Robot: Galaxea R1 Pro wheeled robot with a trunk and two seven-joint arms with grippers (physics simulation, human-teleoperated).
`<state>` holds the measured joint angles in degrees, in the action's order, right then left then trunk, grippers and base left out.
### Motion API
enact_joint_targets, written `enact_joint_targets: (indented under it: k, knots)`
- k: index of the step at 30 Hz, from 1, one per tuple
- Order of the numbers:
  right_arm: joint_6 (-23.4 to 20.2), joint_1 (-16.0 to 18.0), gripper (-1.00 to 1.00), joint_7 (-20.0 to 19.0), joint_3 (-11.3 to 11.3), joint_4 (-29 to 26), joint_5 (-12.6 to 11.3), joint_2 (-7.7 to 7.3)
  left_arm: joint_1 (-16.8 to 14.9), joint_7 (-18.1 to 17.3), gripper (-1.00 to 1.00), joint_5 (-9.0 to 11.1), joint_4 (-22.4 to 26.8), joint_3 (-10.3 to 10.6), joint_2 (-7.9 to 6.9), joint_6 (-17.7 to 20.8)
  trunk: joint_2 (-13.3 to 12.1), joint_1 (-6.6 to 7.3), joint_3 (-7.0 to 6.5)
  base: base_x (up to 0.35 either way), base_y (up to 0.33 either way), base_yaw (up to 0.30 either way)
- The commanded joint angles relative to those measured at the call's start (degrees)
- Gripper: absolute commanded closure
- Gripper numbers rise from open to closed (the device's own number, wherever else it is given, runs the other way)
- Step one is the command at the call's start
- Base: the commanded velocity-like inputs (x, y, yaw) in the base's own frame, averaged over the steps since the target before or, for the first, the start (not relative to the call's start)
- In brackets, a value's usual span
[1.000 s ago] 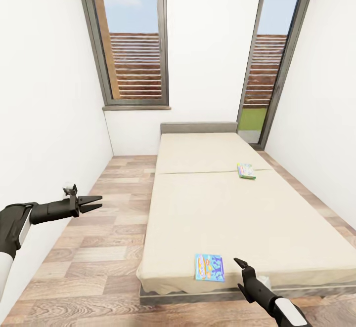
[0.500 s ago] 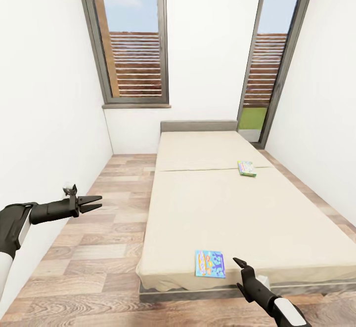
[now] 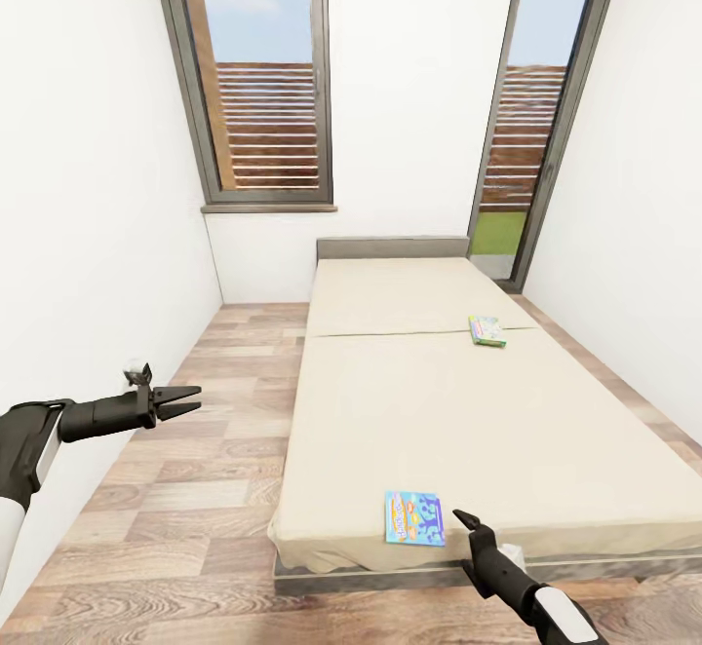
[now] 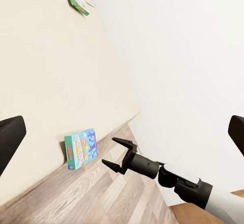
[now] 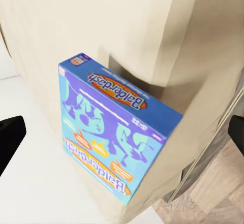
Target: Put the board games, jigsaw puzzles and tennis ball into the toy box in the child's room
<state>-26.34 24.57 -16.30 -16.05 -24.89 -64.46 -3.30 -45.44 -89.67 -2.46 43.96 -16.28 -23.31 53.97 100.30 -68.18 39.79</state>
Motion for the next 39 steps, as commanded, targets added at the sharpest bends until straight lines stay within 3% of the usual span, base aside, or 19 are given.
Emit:
enact_joint_targets:
  k: [1,26,39]
  knots:
    - [-0.5,0.0,-1.0,-0.1,-0.3,0.0,-0.1,0.03,0.0,-0.3,-1.0,-0.3,0.0,-0.1,0.01,0.6,0.0,0.01,0.05,0.0,0.0,0.0]
    - [-0.6,0.0,-1.0,-0.1,-0.3,0.0,-0.1,0.05,-0.1,-0.3,-1.0,-0.3,0.1,-0.1,0.02,0.7,0.0,0.01,0.05,0.0,0.035,0.0]
    - [-0.6,0.0,-1.0,-0.4,-0.3,0.0,-0.1,0.7,0.0,-0.3,-1.0,-0.3,0.1,-0.2,-0.07,0.7,5.2,-2.85,2.39,0.0,0.0,0.0]
